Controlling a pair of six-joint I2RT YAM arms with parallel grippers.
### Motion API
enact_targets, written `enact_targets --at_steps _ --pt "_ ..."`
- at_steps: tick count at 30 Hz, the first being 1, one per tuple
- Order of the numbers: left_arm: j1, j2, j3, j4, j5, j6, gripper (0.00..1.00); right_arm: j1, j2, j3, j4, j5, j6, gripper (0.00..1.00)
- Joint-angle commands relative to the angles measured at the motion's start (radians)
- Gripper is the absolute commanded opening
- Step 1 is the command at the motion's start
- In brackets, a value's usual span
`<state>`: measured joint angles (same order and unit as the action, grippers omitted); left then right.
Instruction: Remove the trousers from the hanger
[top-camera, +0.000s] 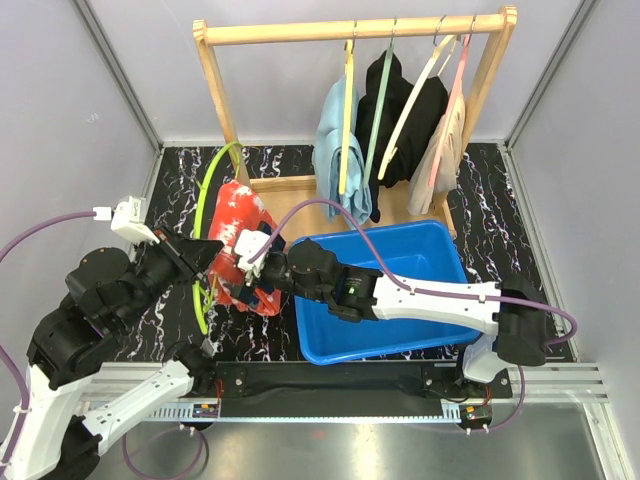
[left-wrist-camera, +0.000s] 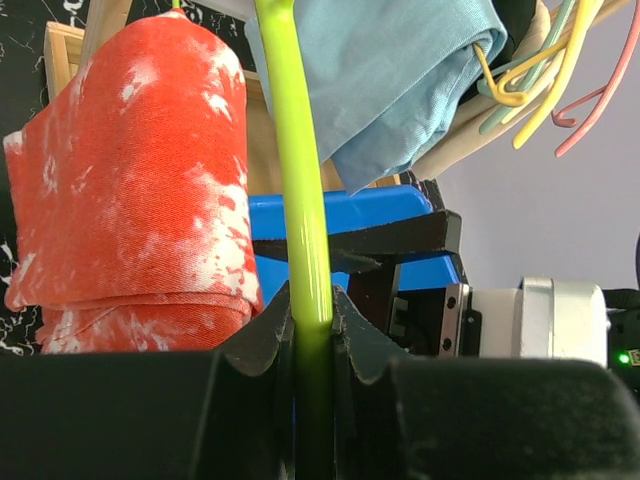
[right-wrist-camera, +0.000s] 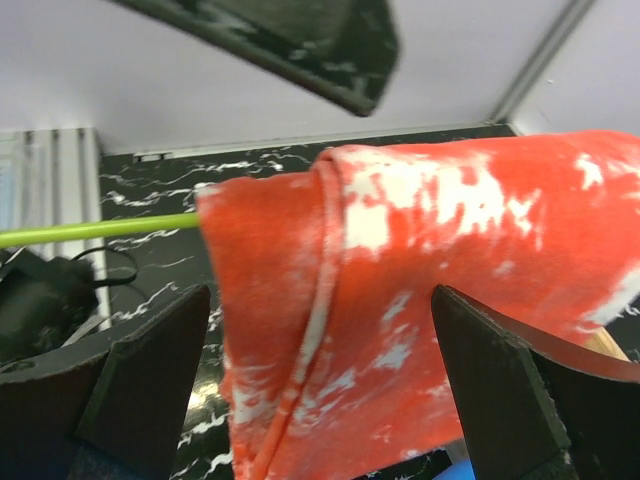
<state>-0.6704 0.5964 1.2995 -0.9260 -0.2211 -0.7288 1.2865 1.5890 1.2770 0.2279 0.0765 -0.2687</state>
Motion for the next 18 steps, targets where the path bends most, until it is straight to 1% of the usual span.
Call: enact_targets --at_steps 1,2,5,6,7,8,9,10,11,12,13,17,18 --pt "-0.003 -0.024 0.037 0.274 0.002 0.008 0.00 0.002 0.032 0.042 0.089 0.127 0.023 1.00" --pt "-0.003 -0.026 0.035 0.273 0.003 0.008 0.00 -0.006 0.038 0.050 0.091 0.156 0.025 1.00" --pt "-0.003 -0.038 0.034 0.260 -0.001 0.008 0.00 -0.027 0.065 0.070 0.076 0.178 0.048 0.96" --pt "-0.003 -0.043 0.032 0.254 -0.001 0.008 0.00 -0.045 0.074 0.073 0.077 0.177 0.057 0.89" --pt "-0.003 -0.047 0.027 0.253 -0.003 0.006 0.00 -0.055 0.078 0.081 0.068 0.171 0.059 0.85" --pt "-0.003 -0.050 0.023 0.253 -0.003 0.006 0.00 -0.065 0.084 0.099 0.065 0.163 0.060 0.78" --pt "-0.003 -0.058 0.021 0.251 -0.004 0.005 0.00 -0.076 0.092 0.110 0.065 0.154 0.056 0.70" --pt "-0.004 -0.063 0.015 0.248 -0.007 0.005 0.00 -0.096 0.095 0.120 0.057 0.140 0.049 0.50" --pt "-0.003 -0.064 0.014 0.246 -0.007 0.005 0.00 -0.107 0.100 0.146 0.053 0.111 0.039 0.36" --pt "-0.003 -0.069 0.012 0.240 -0.011 0.005 0.00 -0.113 0.101 0.159 0.047 0.105 0.016 0.05" --pt "-0.003 -0.069 0.009 0.236 -0.018 0.006 0.00 -0.124 0.101 0.169 0.039 0.100 0.002 0.00" --pt "-0.003 -0.070 0.000 0.202 -0.056 0.017 0.00 -0.145 0.049 0.277 -0.086 -0.072 -0.070 0.00" --pt "-0.003 -0.073 -0.005 0.185 -0.078 0.020 0.00 -0.157 0.037 0.301 -0.149 -0.148 -0.088 0.00"
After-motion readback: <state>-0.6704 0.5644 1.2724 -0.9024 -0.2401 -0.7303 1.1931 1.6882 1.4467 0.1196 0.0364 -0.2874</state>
